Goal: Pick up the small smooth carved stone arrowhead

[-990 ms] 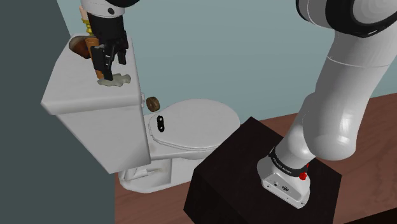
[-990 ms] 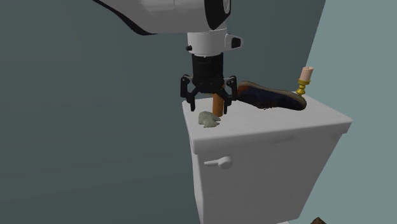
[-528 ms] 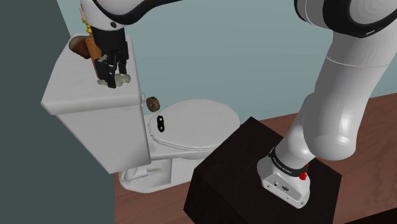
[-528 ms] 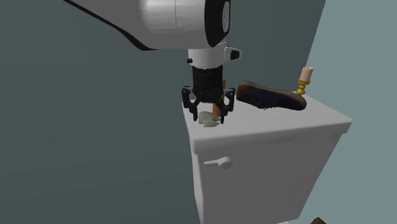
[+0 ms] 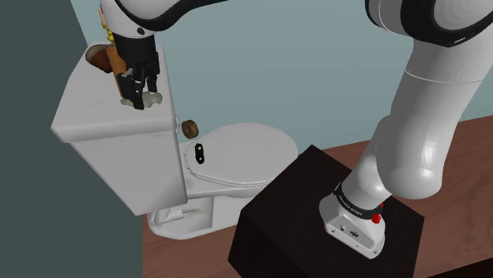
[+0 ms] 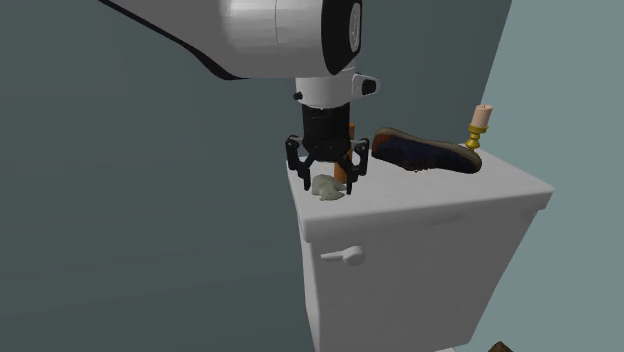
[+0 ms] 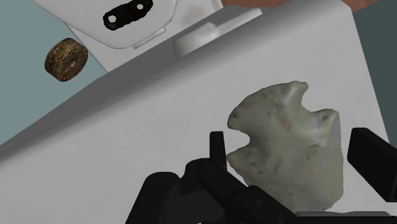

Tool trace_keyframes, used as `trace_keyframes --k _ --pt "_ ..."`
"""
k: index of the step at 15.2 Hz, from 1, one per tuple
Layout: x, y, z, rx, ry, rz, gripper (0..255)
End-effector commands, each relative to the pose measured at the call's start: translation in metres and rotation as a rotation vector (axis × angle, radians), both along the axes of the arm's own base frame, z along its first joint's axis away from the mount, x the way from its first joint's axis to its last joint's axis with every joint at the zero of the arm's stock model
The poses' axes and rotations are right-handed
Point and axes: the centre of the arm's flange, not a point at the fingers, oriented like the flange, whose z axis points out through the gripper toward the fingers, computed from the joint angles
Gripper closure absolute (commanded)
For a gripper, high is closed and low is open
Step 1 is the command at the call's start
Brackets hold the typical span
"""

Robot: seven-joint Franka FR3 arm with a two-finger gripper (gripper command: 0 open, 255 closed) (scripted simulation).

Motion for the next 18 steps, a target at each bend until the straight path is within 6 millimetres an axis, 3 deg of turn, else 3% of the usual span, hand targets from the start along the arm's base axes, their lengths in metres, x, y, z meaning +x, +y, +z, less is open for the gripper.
trace_keyframes --k 1,16,18 --pt "0.000 0.000 0.000 0.000 0.000 0.000 255" --pt "0.000 0.000 0.079 0.000 0.000 0.000 255" --pt "0.000 0.000 0.080 0.000 0.000 0.000 255"
